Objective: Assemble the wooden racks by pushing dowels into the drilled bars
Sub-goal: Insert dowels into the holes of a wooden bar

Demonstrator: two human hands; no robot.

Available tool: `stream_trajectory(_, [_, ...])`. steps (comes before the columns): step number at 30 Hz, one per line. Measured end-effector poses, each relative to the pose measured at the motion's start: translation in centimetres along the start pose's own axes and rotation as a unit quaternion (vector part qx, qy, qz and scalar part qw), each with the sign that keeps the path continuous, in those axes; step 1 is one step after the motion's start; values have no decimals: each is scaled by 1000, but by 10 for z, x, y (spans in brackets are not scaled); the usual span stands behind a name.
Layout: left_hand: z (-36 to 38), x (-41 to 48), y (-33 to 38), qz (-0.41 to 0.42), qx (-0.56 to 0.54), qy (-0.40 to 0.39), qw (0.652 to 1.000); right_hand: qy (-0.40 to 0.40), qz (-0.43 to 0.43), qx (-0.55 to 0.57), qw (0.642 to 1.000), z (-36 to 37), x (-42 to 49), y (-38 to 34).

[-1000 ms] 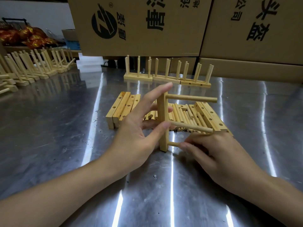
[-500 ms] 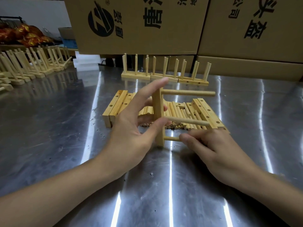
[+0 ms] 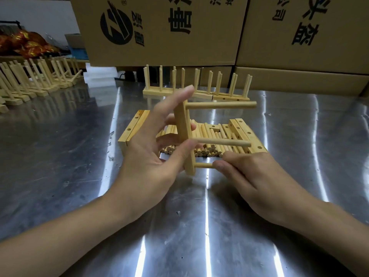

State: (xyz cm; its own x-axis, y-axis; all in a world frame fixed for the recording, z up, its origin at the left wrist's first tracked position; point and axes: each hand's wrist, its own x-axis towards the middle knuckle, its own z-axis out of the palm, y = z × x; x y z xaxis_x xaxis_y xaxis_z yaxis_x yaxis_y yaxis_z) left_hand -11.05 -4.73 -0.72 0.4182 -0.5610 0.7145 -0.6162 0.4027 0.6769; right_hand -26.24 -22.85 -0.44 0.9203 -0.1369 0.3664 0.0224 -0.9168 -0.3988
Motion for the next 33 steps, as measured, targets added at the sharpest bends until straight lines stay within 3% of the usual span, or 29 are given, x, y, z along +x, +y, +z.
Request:
stream_trajectory(3, [2,0,3,105,72,-20,992,-5,86,135,987,4,-2,-6])
stream_trajectory(6, [6,0,2,157,124,-28,979,-64,236,364,899,2,2,-10])
stream_trajectory(7, [7,0,2,152,119,-28,981,-73,235,373,894,1,2,-9])
stream_trajectory(11, [6,0,-1,26,38,-4,999,-24,85,171,981,0,3,0])
stream_trajectory(15, [5,-2,-4,-111,-62,14,992,15,15,7,1000,-3,1,2])
stream_trajectory(17, [4,-3,-5,-114,-62,14,991,4,-1,-7,1000,-1,2,-3])
stream_trajectory(23, [6,-4,-2,18,38,2,999,-22,78,107,991,7,3,-4])
stream_trajectory(27, [8,-5,0,104,93,-13,990,-47,224,339,912,7,2,-6])
stream_trajectory(30, [10,-4,0,20,27,7,999,-53,199,316,926,-3,5,-6])
stream_trajectory(33, [10,-3,2,-92,-79,37,992,12,202,392,897,-7,6,-10])
